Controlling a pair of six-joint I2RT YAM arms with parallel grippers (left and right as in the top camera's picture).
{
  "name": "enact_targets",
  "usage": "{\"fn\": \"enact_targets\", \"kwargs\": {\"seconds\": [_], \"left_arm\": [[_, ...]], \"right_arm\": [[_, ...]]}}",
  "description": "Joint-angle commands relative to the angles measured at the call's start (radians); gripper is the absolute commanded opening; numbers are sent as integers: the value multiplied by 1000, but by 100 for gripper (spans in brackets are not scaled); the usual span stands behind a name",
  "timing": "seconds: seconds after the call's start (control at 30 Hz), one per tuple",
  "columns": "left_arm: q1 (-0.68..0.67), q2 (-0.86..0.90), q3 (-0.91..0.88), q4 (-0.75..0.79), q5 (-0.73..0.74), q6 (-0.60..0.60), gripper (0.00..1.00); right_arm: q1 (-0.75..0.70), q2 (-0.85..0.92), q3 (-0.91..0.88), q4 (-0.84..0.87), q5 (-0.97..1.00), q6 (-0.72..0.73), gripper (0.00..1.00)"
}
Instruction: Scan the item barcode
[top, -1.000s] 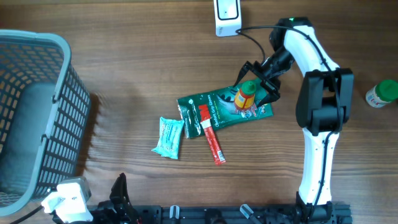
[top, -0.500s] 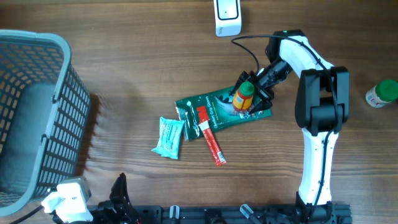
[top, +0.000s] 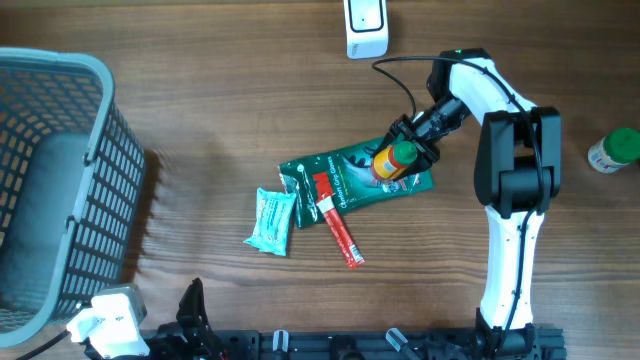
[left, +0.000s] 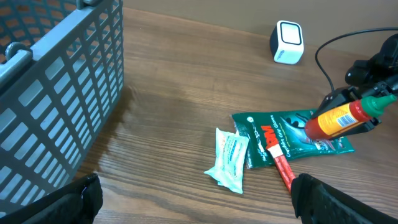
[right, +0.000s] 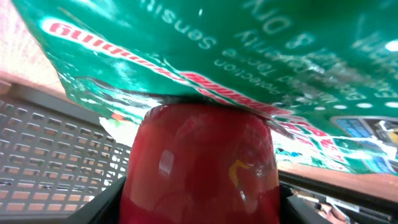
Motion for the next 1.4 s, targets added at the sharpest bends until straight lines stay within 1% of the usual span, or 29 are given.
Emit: {"fn": "enact_targets", "kwargs": {"seconds": [0.0,0.07,0.2,0.3,0.43,0.5,0.67,0.7,0.8,0.97,1.17,1.2,1.23,1.3,1.37], "left_arm": [[6,-3,-3,2,8,1,100],[6,-3,-3,2,8,1,100],[6,-3,-3,2,8,1,100],[6,-3,-3,2,8,1,100],[6,-3,-3,2,8,1,100],[6,-3,-3,2,8,1,100],[6,-3,-3,2,8,1,100],[6,-3,-3,2,8,1,100],[6,-3,-3,2,8,1,100],[6,-3,-3,2,8,1,100],[6,-3,-3,2,8,1,100],[6,-3,-3,2,8,1,100],[6,-3,-3,2,8,1,100],[6,-3,-3,2,8,1,100],[6,-3,-3,2,8,1,100]], "right_arm": [[-3,14,-6,-64,-30,-96,19],[-3,-2,-6,-64,-32,-138,16],[-3,-63,-6,-64,-36,-188,17],[-3,-132,-6,-64,-33,-190,18],[5,-224,-6,-64,-52,-186,25],[23,-229,-7,-63,-46,-189,26],[158,-228,-139,-63,-66,-198,25],[181,-228,-160,-63,-92,-219,25],[309,-229,-288,-64,-287,-299,25],[379,-229,-374,-64,-384,-317,25],[365,-229,-376,-64,-385,-322,24],[355,-229,-376,-64,-378,-351,21],[342,-229,-376,-64,-363,-375,18],[306,-230,-376,-64,-302,-374,17],[238,-242,-374,-64,-243,-375,17]]}}
